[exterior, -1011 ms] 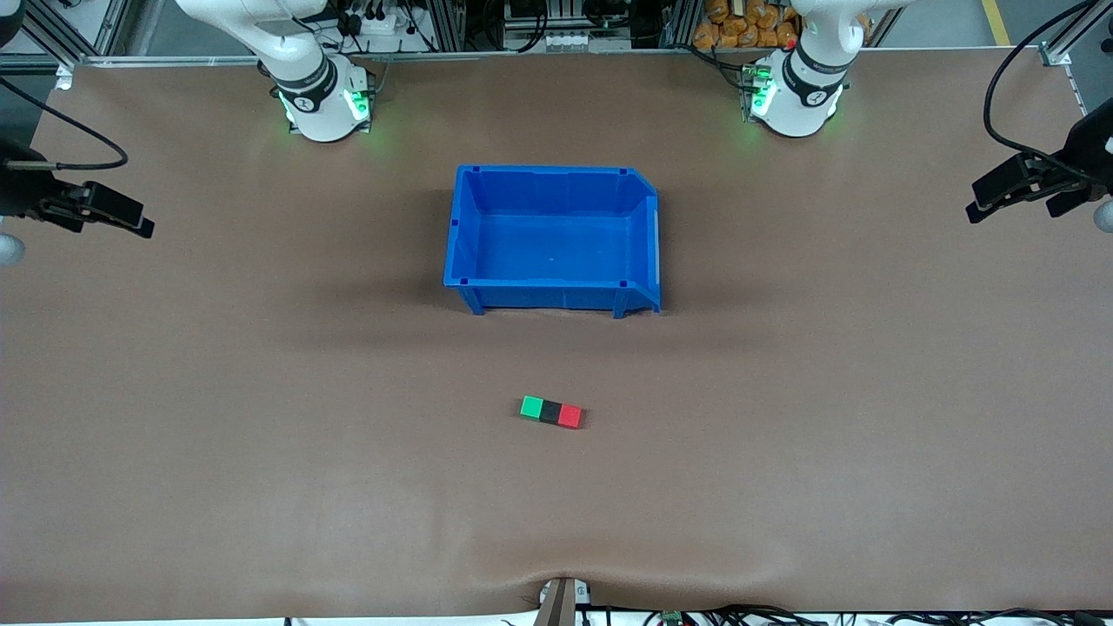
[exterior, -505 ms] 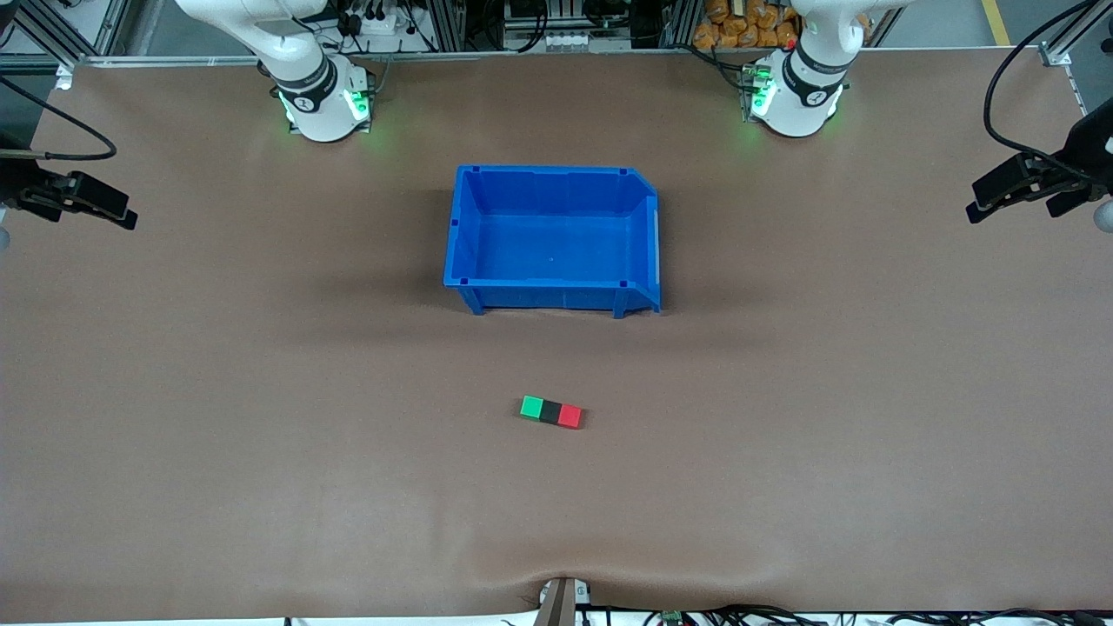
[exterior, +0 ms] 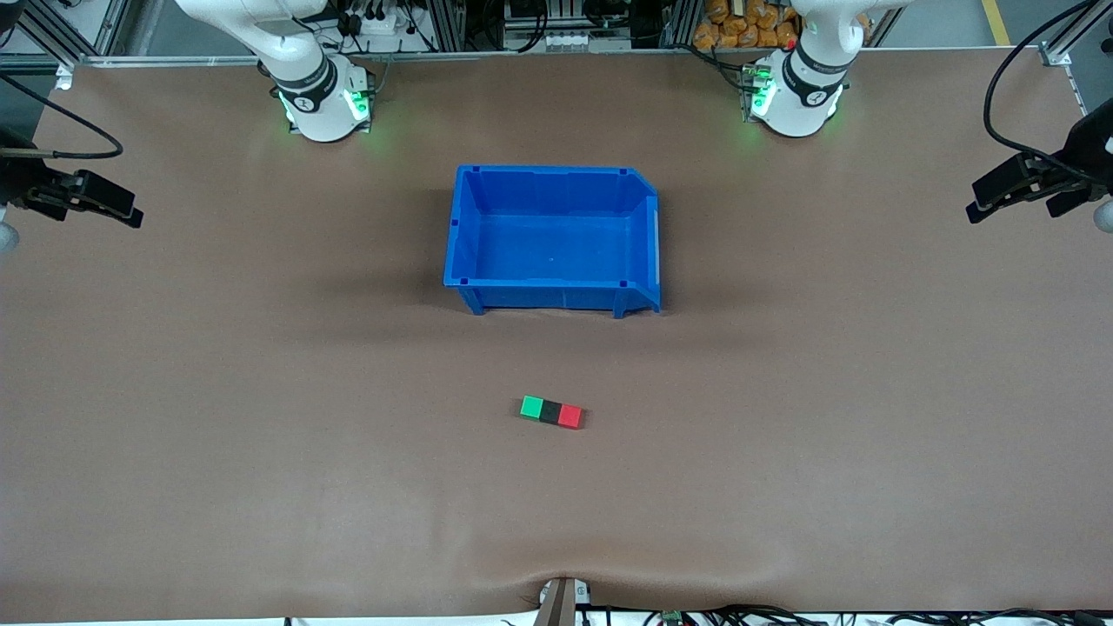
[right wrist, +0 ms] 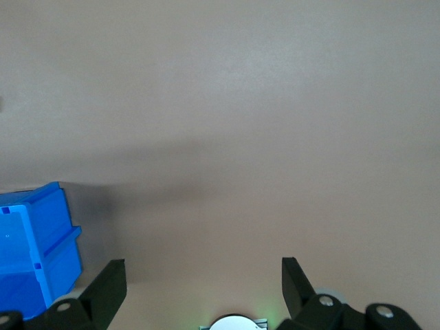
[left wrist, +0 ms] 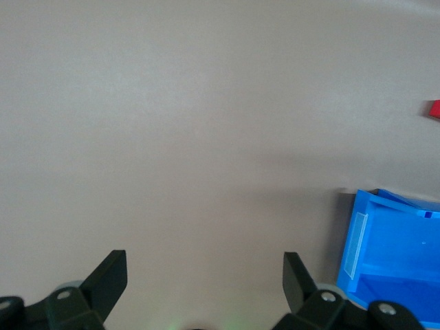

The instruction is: Attach green and red cubes to black cube

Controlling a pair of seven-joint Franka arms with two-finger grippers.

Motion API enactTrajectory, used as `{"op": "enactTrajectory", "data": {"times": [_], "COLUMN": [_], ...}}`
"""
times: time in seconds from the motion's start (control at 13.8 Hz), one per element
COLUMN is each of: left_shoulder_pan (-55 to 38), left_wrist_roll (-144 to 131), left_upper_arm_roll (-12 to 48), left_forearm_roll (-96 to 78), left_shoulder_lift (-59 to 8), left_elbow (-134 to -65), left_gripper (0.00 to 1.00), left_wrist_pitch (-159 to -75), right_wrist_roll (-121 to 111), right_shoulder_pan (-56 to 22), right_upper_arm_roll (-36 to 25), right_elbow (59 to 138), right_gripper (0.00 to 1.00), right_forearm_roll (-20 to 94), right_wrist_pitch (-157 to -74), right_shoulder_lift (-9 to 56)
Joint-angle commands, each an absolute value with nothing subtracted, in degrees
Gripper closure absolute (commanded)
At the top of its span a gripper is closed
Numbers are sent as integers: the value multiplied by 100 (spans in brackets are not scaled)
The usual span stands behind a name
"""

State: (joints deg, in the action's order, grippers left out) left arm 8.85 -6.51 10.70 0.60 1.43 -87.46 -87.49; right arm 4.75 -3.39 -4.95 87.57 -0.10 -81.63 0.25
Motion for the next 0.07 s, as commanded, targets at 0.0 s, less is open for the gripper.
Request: {"op": "enactTrajectory", "data": {"times": [0.0], "left_shoulder_pan": [932], "left_wrist_roll": [-563], "left_upper_arm_roll": [1081], "left_forearm_roll": [-9], "left_shoulder_lift": [167], "left_elbow": [-8728], "left_gripper": [0], "left_wrist_pitch": [-8675], "right_wrist_roll": [466], "right_shoulder_pan": [-325], "right_upper_arm_roll": [-483], "right_elbow": [8754], "right_gripper": [0], "right_forearm_roll": [-62], "right_wrist_pitch": [-8095], "right_shoulder_lift": [-44]}}
